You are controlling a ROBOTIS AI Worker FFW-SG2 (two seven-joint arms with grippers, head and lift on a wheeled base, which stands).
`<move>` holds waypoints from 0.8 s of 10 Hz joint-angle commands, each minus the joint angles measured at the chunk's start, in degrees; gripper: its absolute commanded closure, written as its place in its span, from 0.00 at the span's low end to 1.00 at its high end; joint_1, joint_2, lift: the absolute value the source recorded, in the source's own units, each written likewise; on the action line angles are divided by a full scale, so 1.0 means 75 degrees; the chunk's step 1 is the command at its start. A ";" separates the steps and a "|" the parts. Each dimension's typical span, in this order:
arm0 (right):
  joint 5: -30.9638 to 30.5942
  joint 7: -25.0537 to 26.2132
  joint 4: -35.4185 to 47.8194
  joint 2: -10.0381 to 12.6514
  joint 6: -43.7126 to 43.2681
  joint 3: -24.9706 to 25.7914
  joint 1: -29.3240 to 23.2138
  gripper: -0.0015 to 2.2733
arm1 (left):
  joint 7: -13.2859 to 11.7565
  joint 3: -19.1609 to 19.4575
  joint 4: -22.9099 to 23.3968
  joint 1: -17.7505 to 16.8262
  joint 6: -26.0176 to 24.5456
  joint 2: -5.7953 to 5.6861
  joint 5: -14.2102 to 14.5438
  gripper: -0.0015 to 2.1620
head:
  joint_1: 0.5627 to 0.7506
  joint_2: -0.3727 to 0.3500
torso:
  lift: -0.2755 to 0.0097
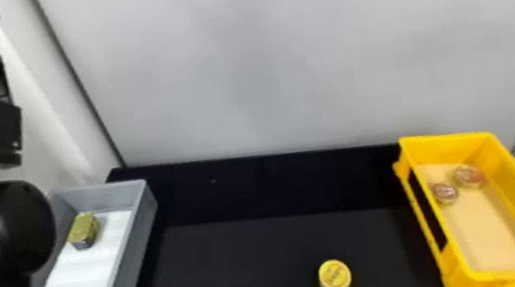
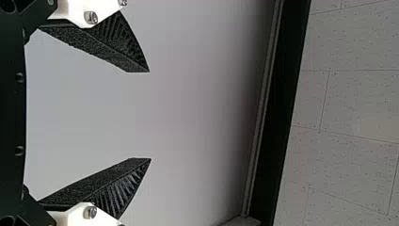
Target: Pick up the round yellow can and place it in the yellow rectangular box
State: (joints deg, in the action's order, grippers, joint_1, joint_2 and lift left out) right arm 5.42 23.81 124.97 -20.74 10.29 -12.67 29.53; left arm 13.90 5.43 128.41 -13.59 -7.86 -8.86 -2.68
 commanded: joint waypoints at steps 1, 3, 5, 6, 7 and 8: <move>0.0004 0.0001 0.0013 0.0011 0.0035 0.0000 -0.0011 0.06 | 0.0221 -0.0056 0.0011 0.0054 0.0075 -0.0003 -0.0006 0.07 | 0.53 0.59 | 0.95; 0.0027 -0.0010 0.0095 0.0011 0.0094 0.0047 -0.0093 0.06 | 0.0456 -0.0149 0.0011 0.0089 0.0087 0.0009 -0.0064 0.07 | 0.53 0.59 | 0.95; 0.0074 -0.0010 0.0154 0.0023 0.0141 0.0106 -0.0140 0.06 | 0.0491 -0.0208 0.0011 0.0078 0.0157 0.0021 -0.0275 0.07 | 0.53 0.59 | 0.95; 0.0109 -0.0010 0.0224 0.0023 0.0305 0.0129 -0.0164 0.06 | 0.0608 -0.0278 0.0011 0.0101 0.0169 0.0009 -0.0322 0.07 | 0.53 0.59 | 0.95; 0.0309 -0.0010 0.0376 0.0046 0.0844 0.0235 -0.0234 0.05 | 0.0644 -0.0361 0.0011 0.0148 0.0134 0.0032 -0.0322 0.07 | 0.53 0.59 | 0.95; 0.0531 -0.0010 0.0611 0.0140 0.1782 0.0411 -0.0293 0.06 | 0.0644 -0.0419 0.0011 0.0160 -0.0007 0.0044 -0.0322 0.07 | 0.53 0.59 | 0.95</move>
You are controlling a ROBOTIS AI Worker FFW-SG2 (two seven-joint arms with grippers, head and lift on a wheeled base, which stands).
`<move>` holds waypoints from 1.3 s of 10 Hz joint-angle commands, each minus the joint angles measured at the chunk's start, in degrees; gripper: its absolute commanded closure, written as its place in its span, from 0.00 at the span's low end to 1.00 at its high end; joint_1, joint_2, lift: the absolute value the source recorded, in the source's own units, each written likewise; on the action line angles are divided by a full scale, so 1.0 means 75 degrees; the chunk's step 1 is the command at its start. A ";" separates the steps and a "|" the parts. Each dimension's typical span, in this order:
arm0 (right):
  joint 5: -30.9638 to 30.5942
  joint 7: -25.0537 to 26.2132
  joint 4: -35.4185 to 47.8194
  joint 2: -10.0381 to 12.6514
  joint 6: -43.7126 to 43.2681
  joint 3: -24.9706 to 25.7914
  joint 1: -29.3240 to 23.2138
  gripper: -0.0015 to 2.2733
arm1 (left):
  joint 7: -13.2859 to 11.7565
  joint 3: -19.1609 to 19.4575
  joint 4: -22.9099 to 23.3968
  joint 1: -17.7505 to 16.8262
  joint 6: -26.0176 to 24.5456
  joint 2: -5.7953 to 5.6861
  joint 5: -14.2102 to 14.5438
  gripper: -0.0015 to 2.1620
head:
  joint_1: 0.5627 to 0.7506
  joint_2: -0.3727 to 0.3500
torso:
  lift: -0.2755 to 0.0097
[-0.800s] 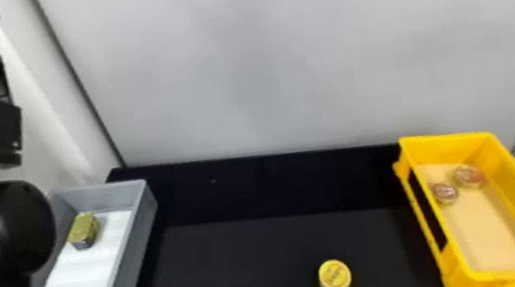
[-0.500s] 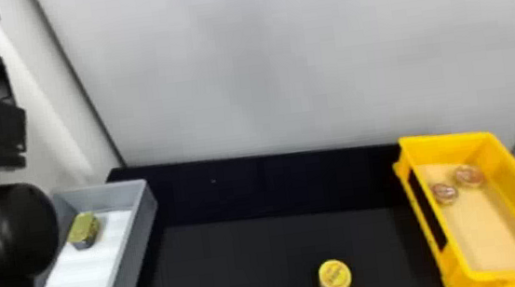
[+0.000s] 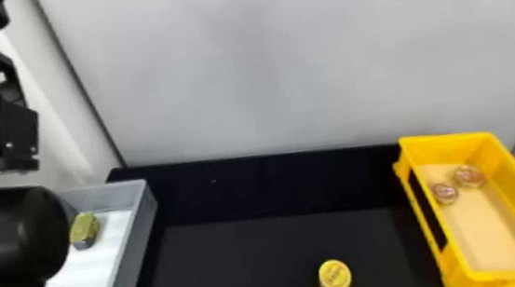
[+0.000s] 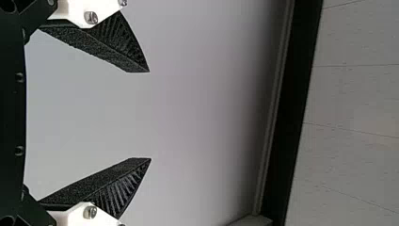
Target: Pick up the round yellow can and place it in the yellow rectangular box
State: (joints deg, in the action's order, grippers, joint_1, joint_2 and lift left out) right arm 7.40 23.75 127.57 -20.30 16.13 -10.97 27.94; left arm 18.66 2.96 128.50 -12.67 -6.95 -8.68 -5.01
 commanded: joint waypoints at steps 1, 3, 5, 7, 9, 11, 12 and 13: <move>0.0489 -0.0096 0.0522 0.0363 0.2621 0.0454 -0.0068 0.06 | 0.0033 -0.0126 0.0023 0.0096 -0.0176 0.0055 -0.0011 0.07 | 0.53 0.59 | 0.95; 0.0384 -0.1209 0.0440 0.1101 0.5083 0.0876 -0.0033 0.07 | 0.0068 -0.0243 0.0035 0.0201 -0.0152 0.0044 -0.0035 0.07 | 0.53 0.59 | 0.95; 0.0513 -0.1842 -0.0134 0.1183 0.7416 0.0736 0.0049 0.08 | -0.0260 -0.0243 0.0035 0.0248 -0.0363 0.0044 -0.0035 0.07 | 0.53 0.59 | 0.95; 0.0501 -0.2955 -0.1130 0.1089 0.8073 0.0560 -0.0186 0.08 | -0.0717 -0.0114 -0.0106 0.0295 -0.0316 0.0138 -0.0035 0.07 | 0.53 0.59 | 0.95; 0.0021 -0.4819 -0.2033 0.1019 0.8413 0.0525 -0.0373 0.10 | -0.0846 -0.0043 -0.0153 0.0330 -0.0316 0.0267 0.0012 0.07 | 0.53 0.59 | 0.95; -0.2722 -0.8712 -0.2677 0.0937 0.8225 0.0454 -0.0842 0.12 | -0.0952 -0.0149 -0.0317 0.0307 -0.0223 0.0396 0.0059 0.07 | 0.53 0.59 | 0.95; -0.3942 -0.9556 -0.2654 0.1078 0.7697 0.0454 -0.1252 0.11 | -0.0952 -0.0161 -0.0376 0.0307 -0.0164 0.0431 0.0082 0.07 | 0.53 0.59 | 0.95; -0.4575 -0.9908 -0.2689 0.1289 0.7463 0.0525 -0.1522 0.11 | -0.0952 -0.0149 -0.0376 0.0318 -0.0141 0.0431 0.0106 0.07 | 0.53 0.59 | 0.95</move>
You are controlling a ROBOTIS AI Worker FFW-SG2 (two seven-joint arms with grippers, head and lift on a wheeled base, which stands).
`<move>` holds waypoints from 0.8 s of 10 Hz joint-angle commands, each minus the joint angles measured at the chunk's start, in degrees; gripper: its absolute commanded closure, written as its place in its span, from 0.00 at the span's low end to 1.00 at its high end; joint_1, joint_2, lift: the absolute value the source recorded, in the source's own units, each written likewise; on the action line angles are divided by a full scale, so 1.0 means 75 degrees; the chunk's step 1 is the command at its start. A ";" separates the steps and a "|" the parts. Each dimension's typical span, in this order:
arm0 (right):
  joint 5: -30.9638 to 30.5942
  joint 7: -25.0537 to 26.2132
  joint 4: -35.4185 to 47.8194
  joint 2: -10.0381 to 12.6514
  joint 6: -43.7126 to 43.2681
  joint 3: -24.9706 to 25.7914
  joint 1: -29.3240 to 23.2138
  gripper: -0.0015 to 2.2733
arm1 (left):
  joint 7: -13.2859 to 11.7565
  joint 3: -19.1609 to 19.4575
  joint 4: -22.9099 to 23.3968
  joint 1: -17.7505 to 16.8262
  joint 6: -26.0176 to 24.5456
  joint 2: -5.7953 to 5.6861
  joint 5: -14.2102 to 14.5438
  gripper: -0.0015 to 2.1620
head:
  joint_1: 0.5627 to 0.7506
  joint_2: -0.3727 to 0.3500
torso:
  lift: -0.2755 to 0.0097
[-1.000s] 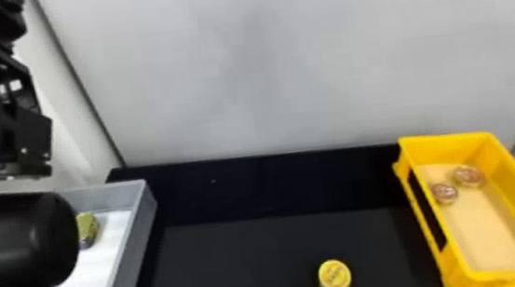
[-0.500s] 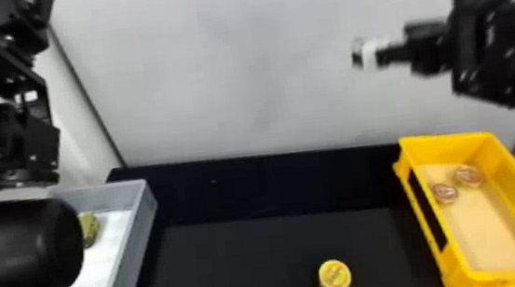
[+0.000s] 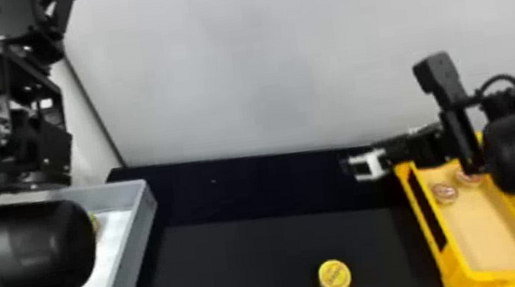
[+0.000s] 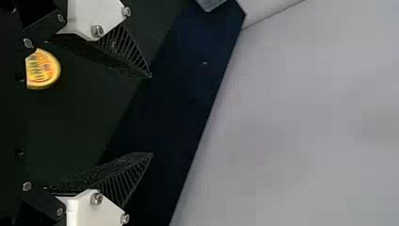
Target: Pick up the round yellow can and place it in the yellow rectangular box
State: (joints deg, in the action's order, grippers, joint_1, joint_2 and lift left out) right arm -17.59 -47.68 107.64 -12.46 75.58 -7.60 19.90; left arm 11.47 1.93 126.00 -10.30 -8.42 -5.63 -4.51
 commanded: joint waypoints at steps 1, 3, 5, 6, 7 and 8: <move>-0.2087 -0.0888 -0.0161 0.0244 -0.0498 -0.0195 -0.0532 0.11 | 0.0018 -0.0010 -0.0089 0.0002 0.0090 0.0047 0.0062 0.07 | 0.53 0.59 | 0.95; -0.2485 -0.1498 -0.0934 0.0361 -0.0545 -0.0242 -0.0579 0.11 | 0.0018 -0.0034 -0.0148 0.0013 0.0090 0.0094 0.0085 0.07 | 0.53 0.59 | 0.95; -0.2321 -0.1463 -0.1825 0.0478 -0.1049 -0.0289 -0.0544 0.11 | 0.0006 -0.0163 -0.0300 -0.0092 0.0137 0.0129 0.0120 0.07 | 0.53 0.59 | 0.95; -0.1829 -0.1216 -0.2352 0.0584 -0.1401 -0.0195 -0.0521 0.11 | 0.0006 -0.0163 -0.0300 -0.0080 0.0137 0.0129 0.0144 0.07 | 0.53 0.59 | 0.95; -0.1782 -0.1123 -0.2844 0.0795 -0.1718 -0.0042 -0.0509 0.11 | -0.0017 -0.0198 -0.0300 -0.0104 0.0137 0.0129 0.0156 0.07 | 0.53 0.59 | 0.95; -0.1465 -0.0959 -0.3337 0.0830 -0.2081 -0.0089 -0.0462 0.11 | -0.0017 -0.0222 -0.0324 -0.0127 0.0137 0.0129 0.0156 0.07 | 0.53 0.59 | 0.95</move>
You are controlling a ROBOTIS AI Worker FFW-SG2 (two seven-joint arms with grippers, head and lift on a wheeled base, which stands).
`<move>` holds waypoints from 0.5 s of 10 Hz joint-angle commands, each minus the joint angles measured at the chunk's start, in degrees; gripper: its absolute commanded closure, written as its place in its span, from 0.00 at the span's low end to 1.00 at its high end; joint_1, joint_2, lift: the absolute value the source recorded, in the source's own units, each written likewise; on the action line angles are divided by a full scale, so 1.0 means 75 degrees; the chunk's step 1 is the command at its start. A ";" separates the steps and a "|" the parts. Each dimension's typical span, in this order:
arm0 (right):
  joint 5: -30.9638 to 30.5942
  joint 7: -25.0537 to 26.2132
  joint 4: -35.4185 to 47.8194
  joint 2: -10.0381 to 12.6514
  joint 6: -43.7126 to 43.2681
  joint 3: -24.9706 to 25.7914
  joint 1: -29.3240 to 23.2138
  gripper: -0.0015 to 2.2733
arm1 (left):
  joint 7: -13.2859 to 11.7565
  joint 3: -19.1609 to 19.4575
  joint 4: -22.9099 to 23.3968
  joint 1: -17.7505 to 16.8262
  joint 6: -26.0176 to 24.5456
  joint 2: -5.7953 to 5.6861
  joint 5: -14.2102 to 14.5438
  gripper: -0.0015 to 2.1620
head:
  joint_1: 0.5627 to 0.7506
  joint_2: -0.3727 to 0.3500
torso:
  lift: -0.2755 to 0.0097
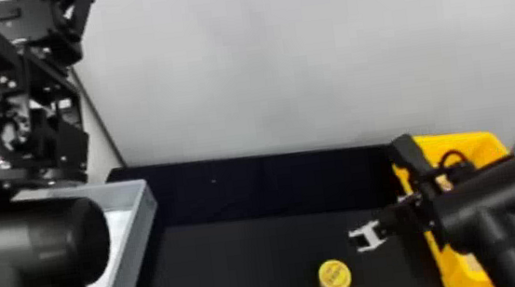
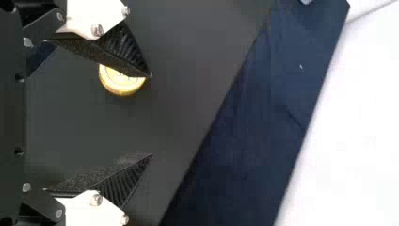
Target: Pick up the round yellow can and place it in the yellow rectangular box
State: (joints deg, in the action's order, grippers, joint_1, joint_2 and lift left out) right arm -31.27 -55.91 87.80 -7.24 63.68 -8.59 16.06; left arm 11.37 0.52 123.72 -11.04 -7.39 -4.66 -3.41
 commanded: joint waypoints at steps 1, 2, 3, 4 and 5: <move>0.0476 0.0162 -0.1171 0.0239 -0.0682 0.0020 0.0191 0.11 | -0.0015 -0.0034 -0.0019 -0.0052 0.0000 -0.0011 0.0009 0.07 | 0.53 0.59 | 0.95; 0.0534 0.0256 -0.1417 0.0333 -0.0811 0.0020 0.0261 0.11 | -0.0027 -0.0069 -0.0019 -0.0098 0.0000 -0.0011 0.0009 0.07 | 0.53 0.59 | 0.95; 0.0546 0.0314 -0.1558 0.0403 -0.0882 0.0020 0.0284 0.11 | -0.0027 -0.0081 -0.0019 -0.0110 0.0000 -0.0011 0.0009 0.07 | 0.53 0.59 | 0.95; 0.0640 0.0314 -0.1722 0.0415 -0.0905 -0.0016 0.0320 0.11 | -0.0027 -0.0104 -0.0031 -0.0110 0.0000 0.0000 0.0009 0.07 | 0.53 0.59 | 0.95; 0.0663 0.0338 -0.1804 0.0438 -0.0952 -0.0109 0.0320 0.11 | -0.0027 -0.0116 -0.0031 -0.0110 0.0012 0.0012 0.0009 0.07 | 0.53 0.59 | 0.95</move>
State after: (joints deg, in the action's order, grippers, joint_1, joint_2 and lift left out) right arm -26.73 -53.48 75.38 -4.22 56.95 -8.72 18.33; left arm 11.16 -0.19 123.52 -11.84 -7.35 -4.68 -3.34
